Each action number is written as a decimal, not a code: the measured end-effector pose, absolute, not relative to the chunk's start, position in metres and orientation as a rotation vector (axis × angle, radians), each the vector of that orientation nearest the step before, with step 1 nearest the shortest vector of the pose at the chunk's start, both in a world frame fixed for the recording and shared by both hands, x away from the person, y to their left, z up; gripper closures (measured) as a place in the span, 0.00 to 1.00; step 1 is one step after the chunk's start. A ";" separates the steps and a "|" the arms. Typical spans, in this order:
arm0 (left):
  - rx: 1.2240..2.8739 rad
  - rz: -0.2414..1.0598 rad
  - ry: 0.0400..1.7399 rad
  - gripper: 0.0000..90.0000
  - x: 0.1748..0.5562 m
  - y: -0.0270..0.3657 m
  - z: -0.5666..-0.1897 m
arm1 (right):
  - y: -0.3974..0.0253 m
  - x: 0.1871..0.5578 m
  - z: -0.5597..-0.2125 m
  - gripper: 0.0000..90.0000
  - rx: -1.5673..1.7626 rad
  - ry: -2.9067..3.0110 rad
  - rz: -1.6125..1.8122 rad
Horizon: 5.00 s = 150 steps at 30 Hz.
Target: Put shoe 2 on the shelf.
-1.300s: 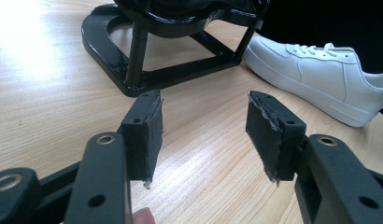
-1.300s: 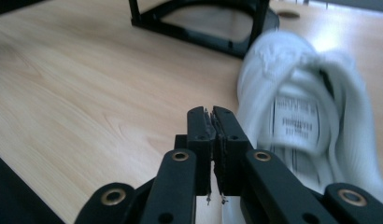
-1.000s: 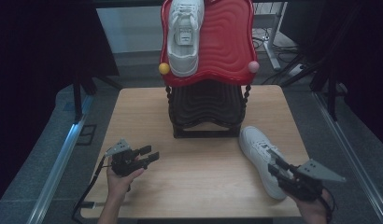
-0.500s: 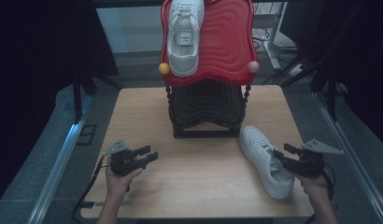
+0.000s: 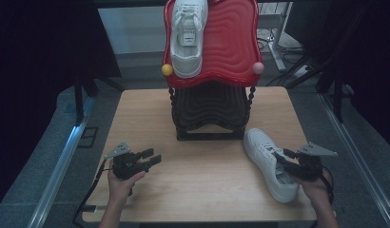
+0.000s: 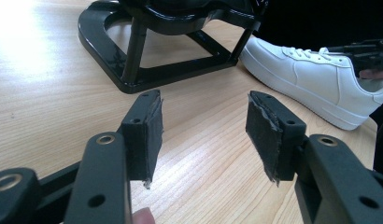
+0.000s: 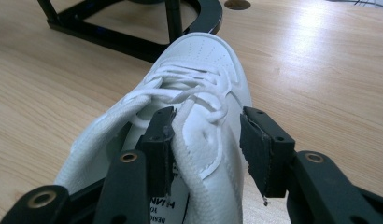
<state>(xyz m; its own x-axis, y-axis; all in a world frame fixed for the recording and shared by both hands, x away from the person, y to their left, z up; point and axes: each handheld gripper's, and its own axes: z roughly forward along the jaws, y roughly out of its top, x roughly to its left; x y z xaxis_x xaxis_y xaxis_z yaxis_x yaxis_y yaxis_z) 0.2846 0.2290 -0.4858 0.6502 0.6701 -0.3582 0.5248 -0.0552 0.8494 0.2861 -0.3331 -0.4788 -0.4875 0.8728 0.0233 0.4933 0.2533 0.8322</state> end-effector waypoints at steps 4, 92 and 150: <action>1.714 0.155 0.976 0.52 0.285 0.229 -0.486 | -0.331 0.286 -0.482 0.61 1.244 2.097 1.098; 1.664 0.155 0.951 0.52 0.281 0.236 -0.481 | -0.332 0.384 -0.235 0.93 1.319 1.177 1.794; 1.618 0.154 0.959 0.52 0.275 0.257 -0.480 | -0.177 0.455 -0.204 0.84 1.165 1.287 1.660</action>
